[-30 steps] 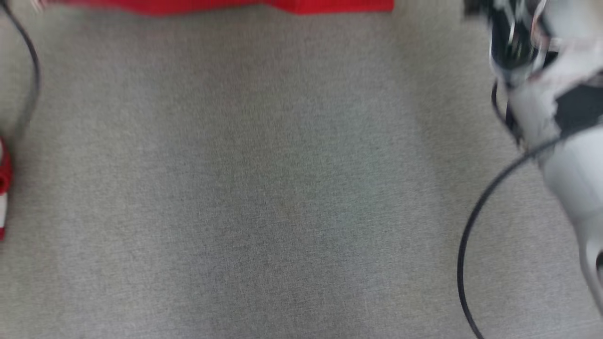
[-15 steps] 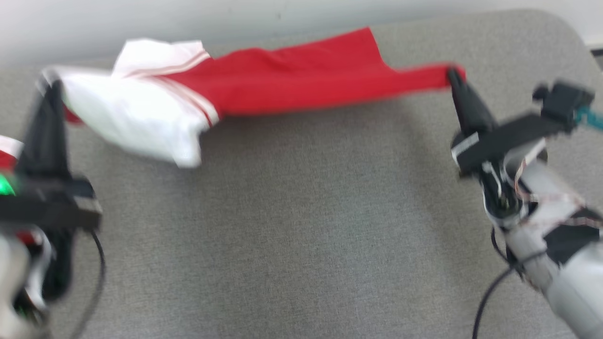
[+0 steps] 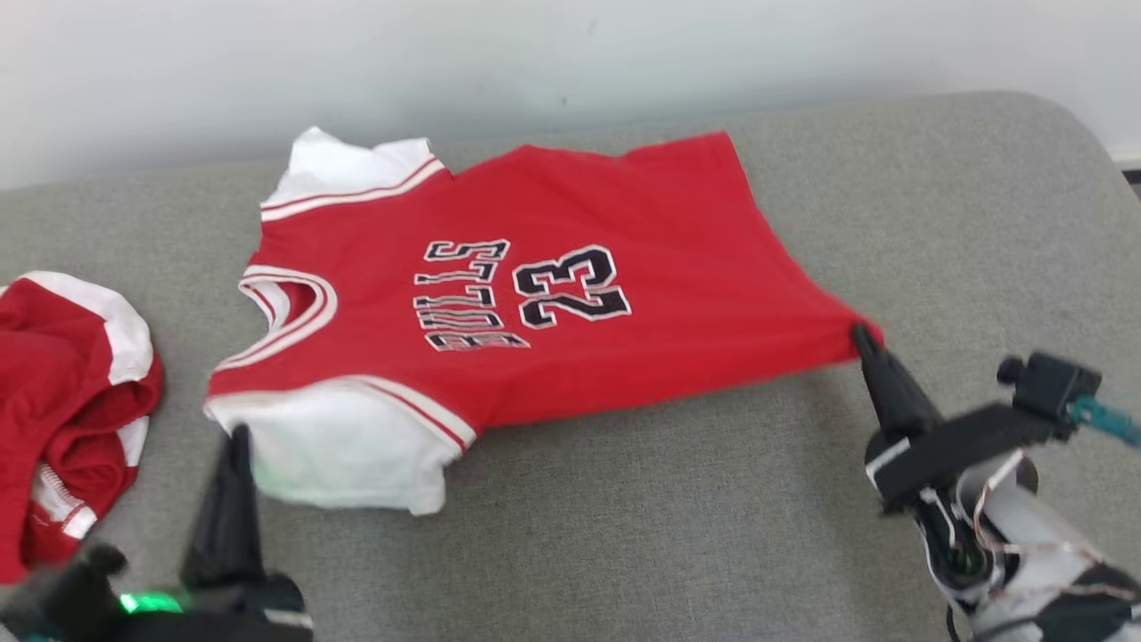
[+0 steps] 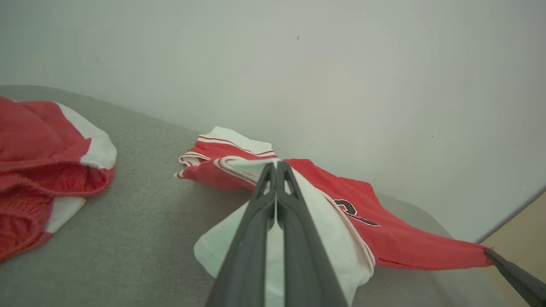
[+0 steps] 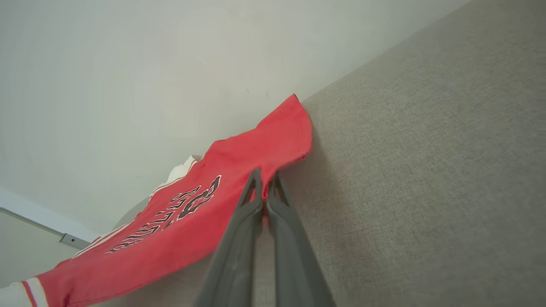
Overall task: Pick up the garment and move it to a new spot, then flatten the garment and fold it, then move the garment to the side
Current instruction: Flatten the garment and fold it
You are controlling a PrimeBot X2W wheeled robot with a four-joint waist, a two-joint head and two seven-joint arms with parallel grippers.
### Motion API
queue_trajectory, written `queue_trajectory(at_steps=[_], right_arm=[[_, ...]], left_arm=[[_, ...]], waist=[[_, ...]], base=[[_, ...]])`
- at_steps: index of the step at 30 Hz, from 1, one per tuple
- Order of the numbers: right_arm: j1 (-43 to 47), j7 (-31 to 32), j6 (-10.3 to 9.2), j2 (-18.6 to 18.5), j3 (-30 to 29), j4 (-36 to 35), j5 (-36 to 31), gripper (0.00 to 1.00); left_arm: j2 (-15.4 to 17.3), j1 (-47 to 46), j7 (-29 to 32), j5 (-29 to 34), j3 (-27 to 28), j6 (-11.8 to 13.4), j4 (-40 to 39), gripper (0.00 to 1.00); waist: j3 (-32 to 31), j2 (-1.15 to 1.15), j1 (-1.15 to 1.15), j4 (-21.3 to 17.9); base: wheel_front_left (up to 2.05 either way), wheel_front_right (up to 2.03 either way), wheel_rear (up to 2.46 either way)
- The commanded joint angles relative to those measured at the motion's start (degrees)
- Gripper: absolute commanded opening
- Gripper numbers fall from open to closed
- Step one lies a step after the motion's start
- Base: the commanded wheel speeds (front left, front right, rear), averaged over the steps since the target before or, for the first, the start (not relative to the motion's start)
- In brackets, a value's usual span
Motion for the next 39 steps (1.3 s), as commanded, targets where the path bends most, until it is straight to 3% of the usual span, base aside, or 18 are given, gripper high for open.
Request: queue_trajectory(at_steps=[1,7,14,24,39], right_arm=[[1.6,-0.2,0.03,-0.6,-0.5,-0.1,-0.5,0.00],[8.7,-0.2,0.03,-1.1,-3.0,0.3,-1.7,0.00],[15.4,0.3,0.03,-2.3,-5.6,0.4,-2.8,0.00],[23.6,5.5,0.02,-3.9,-9.7,-1.8,-4.1,0.00],[24.2,9.9,0.01,1.1,-16.8,-8.6,-5.8,0.00]], left_arm=[[-1.0,2.0,-0.2,0.9,0.3,-0.7,0.4,0.00],[-7.1,9.9,-0.2,2.6,2.2,-4.2,2.1,0.00],[-10.7,15.1,-0.2,4.4,2.2,-6.8,4.3,0.00],[-12.7,19.4,-0.2,5.0,4.1,-8.5,7.3,0.00],[-12.5,13.6,-0.2,7.2,5.5,-11.2,8.6,0.00]], waist=[[-1.0,0.01,0.01,0.5],[-3.4,0.01,0.01,1.0],[-5.0,0.01,0.01,1.8],[-5.1,0.01,0.01,2.2],[-5.5,0.01,0.01,1.3]], base=[[0.00,0.00,0.00],[0.00,0.00,0.00],[0.00,0.00,0.00],[0.00,0.00,0.00],[0.00,0.00,0.00]])
